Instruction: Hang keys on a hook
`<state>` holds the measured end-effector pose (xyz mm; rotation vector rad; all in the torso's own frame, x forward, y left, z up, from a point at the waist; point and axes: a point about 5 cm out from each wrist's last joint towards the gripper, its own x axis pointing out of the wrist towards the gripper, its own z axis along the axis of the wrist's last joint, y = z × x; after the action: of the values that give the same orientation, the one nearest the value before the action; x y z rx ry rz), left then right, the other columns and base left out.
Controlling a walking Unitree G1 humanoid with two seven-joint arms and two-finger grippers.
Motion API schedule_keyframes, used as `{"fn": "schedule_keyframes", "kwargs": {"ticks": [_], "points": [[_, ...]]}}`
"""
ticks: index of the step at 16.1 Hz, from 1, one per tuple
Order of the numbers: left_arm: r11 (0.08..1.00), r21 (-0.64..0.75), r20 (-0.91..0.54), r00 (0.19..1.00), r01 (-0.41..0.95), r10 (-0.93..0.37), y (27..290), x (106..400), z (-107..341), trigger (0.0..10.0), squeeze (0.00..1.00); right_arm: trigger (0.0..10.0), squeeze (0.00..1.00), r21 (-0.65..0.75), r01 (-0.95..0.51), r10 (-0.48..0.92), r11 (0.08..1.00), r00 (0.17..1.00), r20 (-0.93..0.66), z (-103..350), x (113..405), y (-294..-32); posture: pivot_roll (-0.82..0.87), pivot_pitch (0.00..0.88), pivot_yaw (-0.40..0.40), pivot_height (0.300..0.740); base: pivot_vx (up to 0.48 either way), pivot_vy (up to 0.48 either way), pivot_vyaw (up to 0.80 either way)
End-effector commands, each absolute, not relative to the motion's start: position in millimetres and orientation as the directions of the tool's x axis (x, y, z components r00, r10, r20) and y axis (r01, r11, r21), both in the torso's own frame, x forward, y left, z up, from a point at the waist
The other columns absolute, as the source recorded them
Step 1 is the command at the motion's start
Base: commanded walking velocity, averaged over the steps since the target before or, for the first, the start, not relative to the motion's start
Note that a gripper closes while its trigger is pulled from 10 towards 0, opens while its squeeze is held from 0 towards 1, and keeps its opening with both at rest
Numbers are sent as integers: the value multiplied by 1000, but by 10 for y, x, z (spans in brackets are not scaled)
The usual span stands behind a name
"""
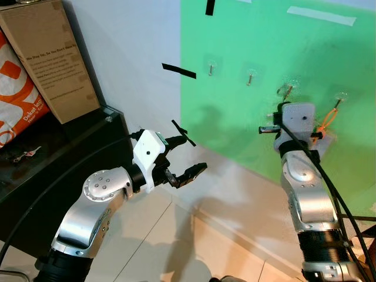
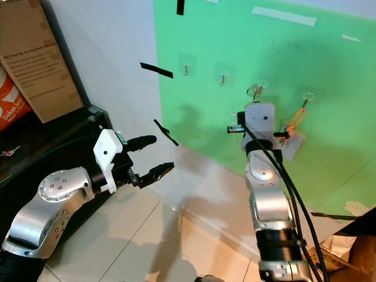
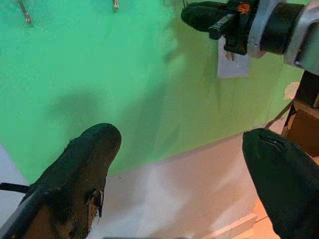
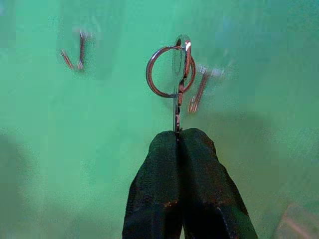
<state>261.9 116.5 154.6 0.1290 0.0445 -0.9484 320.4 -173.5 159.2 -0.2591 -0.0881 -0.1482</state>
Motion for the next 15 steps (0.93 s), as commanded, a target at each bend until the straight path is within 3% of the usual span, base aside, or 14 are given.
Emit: {"fn": "schedule_keyframes", "kwargs": {"ticks": [1,4,15], "points": [[573,103,-89,581,813,-809,1154,2607,1580,10000,0,10000,0,-269,183,-160,945,981,108,1635,3243,-1773,-56,0,-14,740,0,0,0],[575,102,-89,583,812,-808,1155,2610,1580,10000,0,10000,0,-307,241,-223,921,970,93,1622,3288,-1854,-56,0,-15,740,0,0,0],[582,97,-83,589,808,-804,1145,2625,1579,10000,0,10000,0,-418,280,-260,864,960,105,1622,3189,-2080,-64,0,-16,740,0,0,0]]}}
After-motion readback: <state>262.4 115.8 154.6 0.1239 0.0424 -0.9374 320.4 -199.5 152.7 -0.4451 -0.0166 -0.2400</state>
